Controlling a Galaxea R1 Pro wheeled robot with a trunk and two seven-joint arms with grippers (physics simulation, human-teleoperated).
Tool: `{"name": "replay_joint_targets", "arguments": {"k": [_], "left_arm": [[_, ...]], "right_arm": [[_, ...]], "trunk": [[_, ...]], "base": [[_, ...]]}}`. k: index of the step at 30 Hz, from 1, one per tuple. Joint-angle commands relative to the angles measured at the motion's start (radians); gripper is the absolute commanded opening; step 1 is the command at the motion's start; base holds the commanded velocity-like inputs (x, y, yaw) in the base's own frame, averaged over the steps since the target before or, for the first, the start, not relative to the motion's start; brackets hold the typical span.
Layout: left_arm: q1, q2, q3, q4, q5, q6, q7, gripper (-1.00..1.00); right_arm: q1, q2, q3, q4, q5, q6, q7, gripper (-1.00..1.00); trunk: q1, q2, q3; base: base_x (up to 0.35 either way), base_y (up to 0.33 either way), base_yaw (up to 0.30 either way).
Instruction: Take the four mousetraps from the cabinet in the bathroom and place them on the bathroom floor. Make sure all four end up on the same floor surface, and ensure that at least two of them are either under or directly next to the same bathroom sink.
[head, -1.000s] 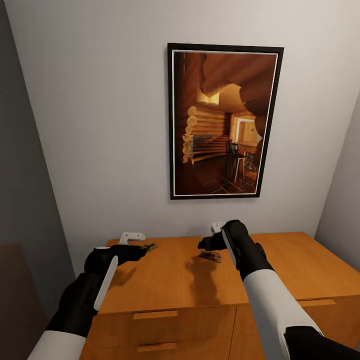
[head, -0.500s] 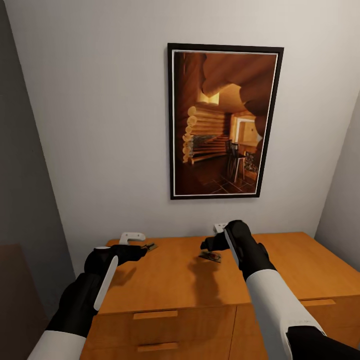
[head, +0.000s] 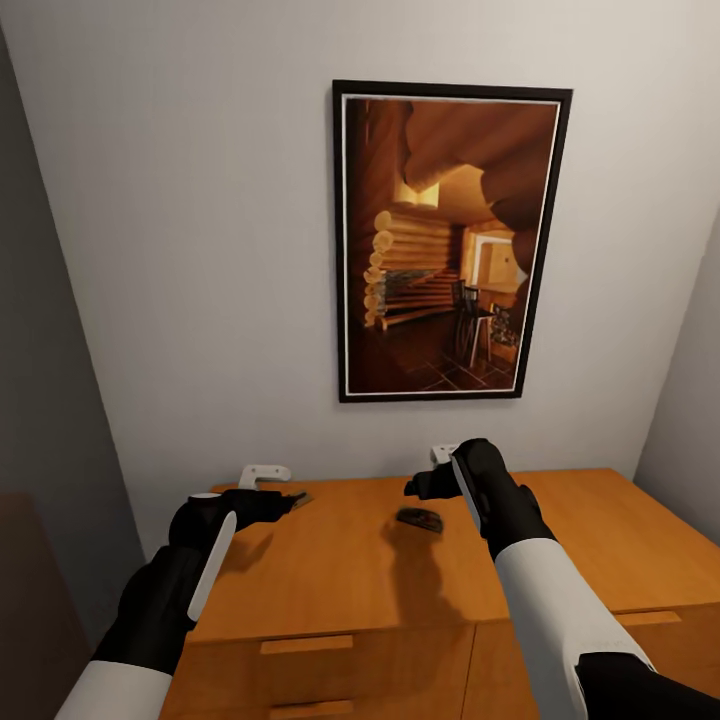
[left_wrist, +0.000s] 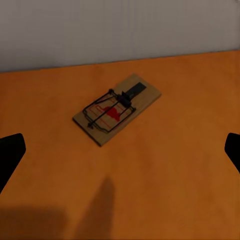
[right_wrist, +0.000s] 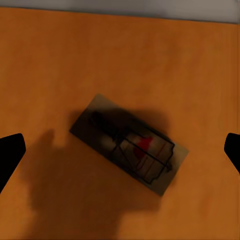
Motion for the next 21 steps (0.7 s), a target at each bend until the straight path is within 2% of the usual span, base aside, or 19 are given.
{"name": "replay_joint_targets", "arguments": {"k": [1, 21], "left_arm": [[-0.001, 0.000, 0.000, -0.001, 0.004, 0.005, 0.001, 1.00], [-0.001, 0.000, 0.000, -0.001, 0.004, 0.007, 0.000, 1.00]], "right_arm": [[-0.001, 0.001, -0.004, -0.001, 0.011, 0.003, 0.009, 1.00], [-0.001, 0.001, -0.004, -0.002, 0.011, 0.003, 0.008, 1.00]], "trunk": [[0.000, -0.001, -0.001], [0.000, -0.001, -0.001]], "base": [[0.030, -0.007, 0.000], [0.007, -0.002, 0.000]]}}
